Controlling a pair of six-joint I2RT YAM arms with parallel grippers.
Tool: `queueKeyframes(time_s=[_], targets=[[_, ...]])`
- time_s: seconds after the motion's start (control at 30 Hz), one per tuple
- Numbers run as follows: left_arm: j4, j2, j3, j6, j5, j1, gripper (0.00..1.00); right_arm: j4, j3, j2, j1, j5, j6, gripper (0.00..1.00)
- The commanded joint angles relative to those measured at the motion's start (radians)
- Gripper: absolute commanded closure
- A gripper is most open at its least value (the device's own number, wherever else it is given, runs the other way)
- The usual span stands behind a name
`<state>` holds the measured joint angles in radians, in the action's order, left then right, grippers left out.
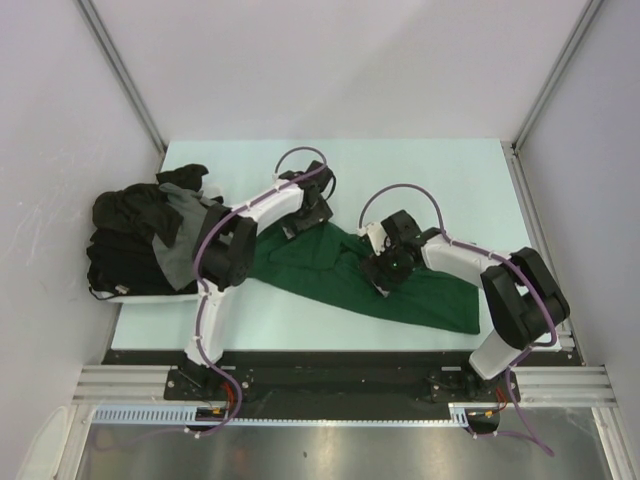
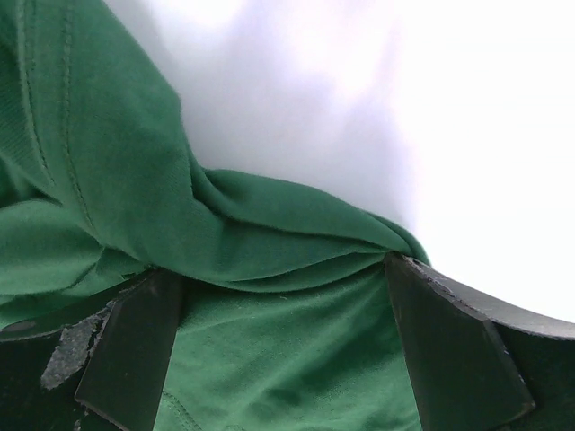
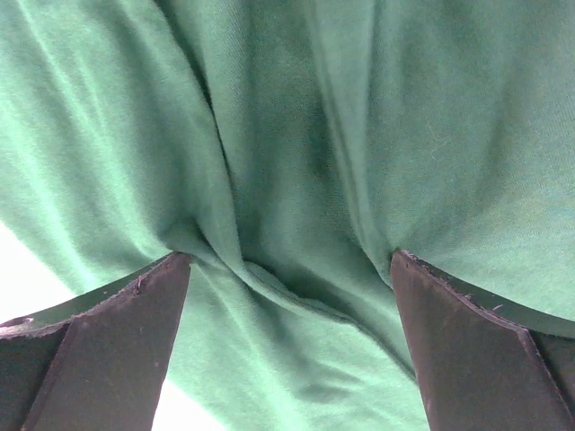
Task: Fold and stack the t-shirts
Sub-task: Rotate the tshirt 90 degrees
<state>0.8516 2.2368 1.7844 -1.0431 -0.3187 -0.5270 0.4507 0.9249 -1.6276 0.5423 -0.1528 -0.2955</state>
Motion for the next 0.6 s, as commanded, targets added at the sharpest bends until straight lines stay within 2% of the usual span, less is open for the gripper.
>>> queueKeyframes(time_s=[0.0, 0.07, 0.13, 0.2, 0.27, 0.4, 0.57], targets=[[-0.394, 0.086, -0.002, 0.041, 0.021, 0.047, 0.05, 0.069, 0.035, -0.011, 0.015, 0.001, 0.156, 0.00], [-0.443, 0.110, 0.024, 0.107, 0.056, 0.062, 0.05, 0.072, 0.051, -0.020, 0.025, 0.012, 0.209, 0.00], [-0.383, 0.142, 0.124, 0.123, 0.047, 0.068, 0.05, 0.082, 0.069, -0.025, 0.042, 0.033, 0.228, 0.00], [-0.303, 0.135, 0.142, 0.124, 0.006, 0.070, 0.05, 0.095, 0.081, -0.021, 0.083, 0.073, 0.223, 0.00], [-0.304, 0.057, 0.066, 0.089, -0.009, 0.067, 0.05, 0.103, 0.086, -0.017, 0.106, 0.094, 0.217, 0.00], [-0.286, -0.098, -0.243, -0.023, -0.055, 0.061, 0.05, 0.108, 0.092, -0.005, 0.116, 0.091, 0.223, 0.00], [-0.200, -0.241, -0.422, -0.100, -0.124, 0.045, 0.04, 0.115, 0.138, 0.015, 0.116, 0.102, 0.217, 0.00]])
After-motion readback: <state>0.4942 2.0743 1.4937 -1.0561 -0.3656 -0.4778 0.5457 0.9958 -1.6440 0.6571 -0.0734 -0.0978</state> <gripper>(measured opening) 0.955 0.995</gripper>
